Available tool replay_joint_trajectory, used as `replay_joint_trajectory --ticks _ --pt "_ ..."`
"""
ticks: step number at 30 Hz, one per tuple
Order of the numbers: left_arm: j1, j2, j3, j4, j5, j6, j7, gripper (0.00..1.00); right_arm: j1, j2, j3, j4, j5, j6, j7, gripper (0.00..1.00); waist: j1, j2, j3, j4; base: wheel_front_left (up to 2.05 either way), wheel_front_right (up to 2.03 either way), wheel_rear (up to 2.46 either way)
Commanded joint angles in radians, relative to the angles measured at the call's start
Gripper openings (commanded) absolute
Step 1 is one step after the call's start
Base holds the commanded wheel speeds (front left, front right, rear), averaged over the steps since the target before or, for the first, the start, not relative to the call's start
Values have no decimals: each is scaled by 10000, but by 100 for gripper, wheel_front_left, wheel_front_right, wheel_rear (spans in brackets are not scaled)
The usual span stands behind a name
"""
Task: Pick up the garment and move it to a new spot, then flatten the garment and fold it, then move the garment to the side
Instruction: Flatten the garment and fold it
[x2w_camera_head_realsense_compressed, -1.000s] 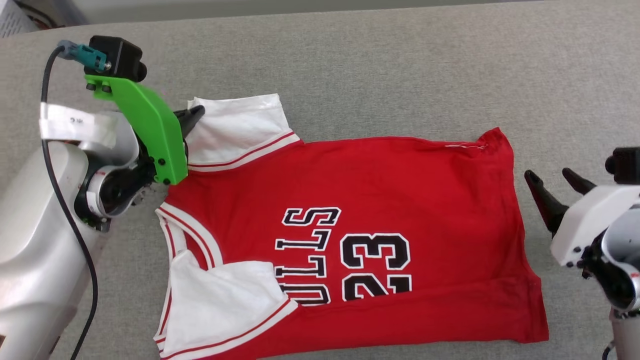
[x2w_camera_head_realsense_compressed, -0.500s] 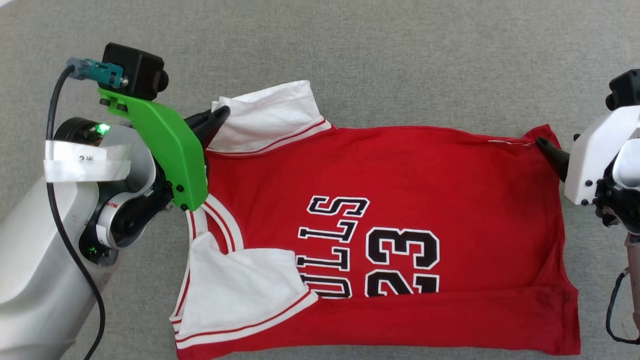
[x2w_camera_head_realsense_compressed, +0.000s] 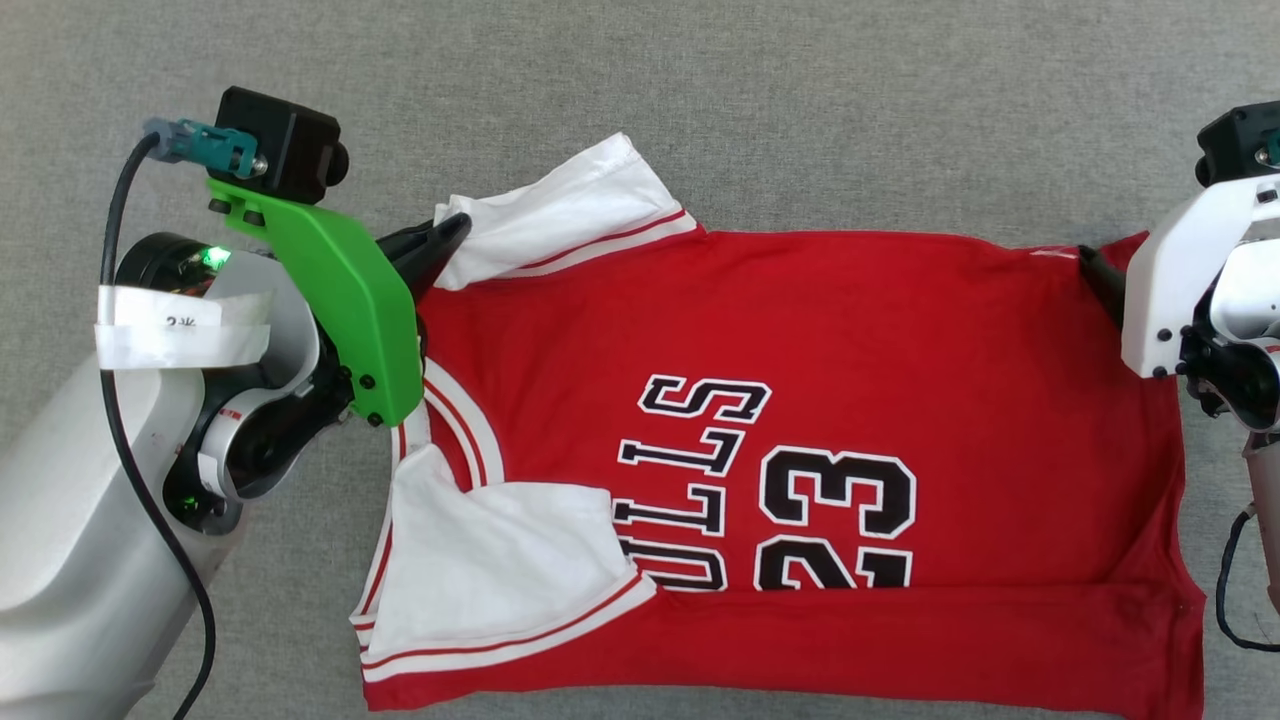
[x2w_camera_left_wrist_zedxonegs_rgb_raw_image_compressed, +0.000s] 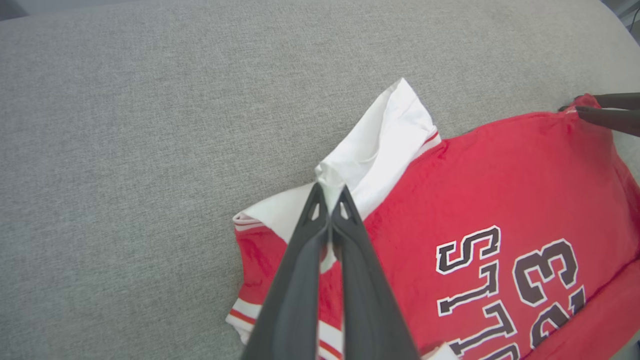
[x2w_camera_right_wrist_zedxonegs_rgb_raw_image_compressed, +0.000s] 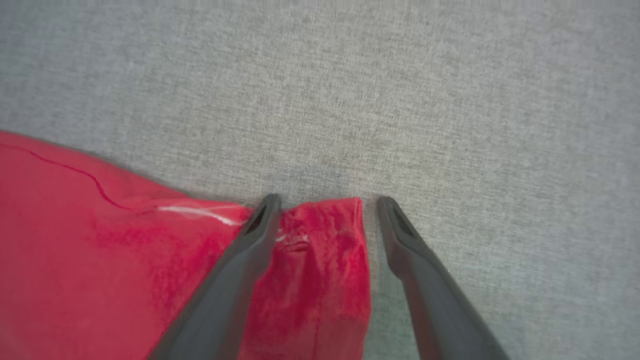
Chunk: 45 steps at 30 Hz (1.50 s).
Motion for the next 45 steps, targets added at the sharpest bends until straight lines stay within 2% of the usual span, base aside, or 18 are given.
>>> replay_joint_trajectory --ticks 1,2,3,12,24,35,45 --pt "-56 -17 -17 41 -10 -55 -54 0 95 41 192 346 50 -6 11 84 0 0 14 24 0 0 0" --pt "-53 -25 -21 68 -21 -69 -64 0 103 25 242 432 87 -6 -4 38 0 0 8 29 0 0 0" --pt "-48 -33 -21 113 -37 -88 -80 0 119 6 297 523 140 -6 -30 0 0 0 -7 30 0 0 0" --pt "56 -84 54 759 -102 -198 -392 0 153 -57 93 925 594 -6 -964 0 0 0 -459 -101 0 0 0" --pt "717 -237 120 1548 -228 -281 -1099 0 1087 417 -1290 1143 1565 -6 -2871 0 0 0 -1776 -122 0 0 0" --pt "1971 -102 -8 1206 -402 -168 -1384 0 2934 445 -1921 393 2641 -6 -3346 0 0 0 -2706 259 0 0 0" --pt "3776 49 -123 532 -685 339 -1654 0 4731 773 -2350 -655 3272 -6 -3162 0 0 0 -3502 381 0 0 0"
